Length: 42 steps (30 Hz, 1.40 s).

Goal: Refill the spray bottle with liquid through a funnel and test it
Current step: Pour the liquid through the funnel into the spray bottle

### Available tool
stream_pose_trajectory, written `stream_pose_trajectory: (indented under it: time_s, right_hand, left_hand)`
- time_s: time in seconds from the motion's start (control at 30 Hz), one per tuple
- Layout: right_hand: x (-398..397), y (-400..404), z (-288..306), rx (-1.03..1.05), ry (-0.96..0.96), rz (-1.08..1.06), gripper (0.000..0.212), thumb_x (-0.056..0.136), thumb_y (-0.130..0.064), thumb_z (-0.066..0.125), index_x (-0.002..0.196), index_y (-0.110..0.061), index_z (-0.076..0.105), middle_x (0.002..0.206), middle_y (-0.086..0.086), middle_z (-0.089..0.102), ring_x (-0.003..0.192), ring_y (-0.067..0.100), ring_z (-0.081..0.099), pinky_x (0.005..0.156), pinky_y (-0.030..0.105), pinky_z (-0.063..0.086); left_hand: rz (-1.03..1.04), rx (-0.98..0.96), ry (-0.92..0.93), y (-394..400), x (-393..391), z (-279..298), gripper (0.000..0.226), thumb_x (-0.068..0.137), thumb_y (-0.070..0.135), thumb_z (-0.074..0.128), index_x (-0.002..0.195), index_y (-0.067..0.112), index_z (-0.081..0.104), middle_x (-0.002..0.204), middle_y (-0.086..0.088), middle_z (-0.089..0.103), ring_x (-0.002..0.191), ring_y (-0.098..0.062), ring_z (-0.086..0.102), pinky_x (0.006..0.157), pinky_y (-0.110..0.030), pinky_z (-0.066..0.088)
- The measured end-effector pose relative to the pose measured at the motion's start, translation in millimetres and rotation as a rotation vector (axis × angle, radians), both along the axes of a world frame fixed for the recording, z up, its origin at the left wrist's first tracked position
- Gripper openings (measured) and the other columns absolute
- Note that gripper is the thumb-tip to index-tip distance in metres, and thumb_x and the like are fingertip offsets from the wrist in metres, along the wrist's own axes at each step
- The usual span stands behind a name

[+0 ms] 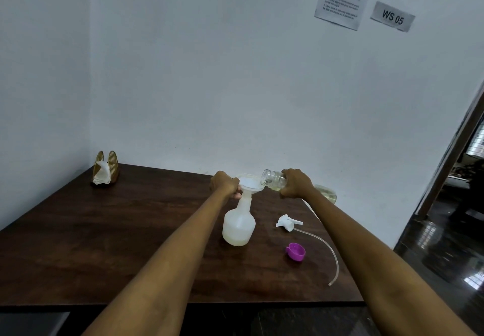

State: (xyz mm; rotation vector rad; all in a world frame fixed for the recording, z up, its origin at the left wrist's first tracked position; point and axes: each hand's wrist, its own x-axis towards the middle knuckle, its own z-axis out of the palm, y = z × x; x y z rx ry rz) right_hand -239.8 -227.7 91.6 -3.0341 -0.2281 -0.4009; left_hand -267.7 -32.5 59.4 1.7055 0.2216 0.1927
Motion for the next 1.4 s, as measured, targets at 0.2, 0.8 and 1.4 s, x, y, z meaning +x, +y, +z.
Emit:
stream_pose_trajectory:
  time_s: [0.2, 0.8, 1.4]
  right_hand:
    - [1.6, -0.4, -1.3, -0.006, -0.011, -0.003, 0.030, 0.065, -0.011, 0.069, 0.081, -0.014, 0.043, 0.082, 0.001, 0.050, 0.077, 0.023, 0.046, 0.066, 0.026, 0.034]
    - [0.1, 0.2, -0.1, -0.020, -0.015, -0.005, 0.030, 0.066, -0.012, 0.068, 0.083, -0.015, 0.044, 0.085, 0.001, 0.050, 0.084, 0.026, 0.052, 0.067, 0.026, 0.033]
    - [1.9, 0.0, 0.8, -0.011, -0.002, -0.013, 0.027, 0.066, -0.011, 0.068, 0.077, -0.015, 0.043, 0.084, 0.000, 0.050, 0.078, 0.022, 0.046, 0.061, 0.023, 0.032]
  left_hand:
    - [0.006, -0.001, 0.008, -0.4, 0.3, -0.3, 0.014, 0.087, 0.001, 0.053, 0.077, -0.004, 0.061, 0.058, -0.008, 0.060, 0.022, -0.009, 0.050, 0.034, -0.016, 0.046]
    - [0.008, -0.014, 0.013, 0.4, 1.4, -1.2, 0.016, 0.089, 0.002, 0.052, 0.076, -0.003, 0.060, 0.059, -0.007, 0.060, 0.022, -0.008, 0.050, 0.035, -0.016, 0.047]
    - [-0.001, -0.007, 0.010, 0.9, 1.6, -0.5, 0.013, 0.089, 0.001, 0.051, 0.085, -0.005, 0.062, 0.059, -0.008, 0.059, 0.021, -0.009, 0.050, 0.032, -0.015, 0.045]
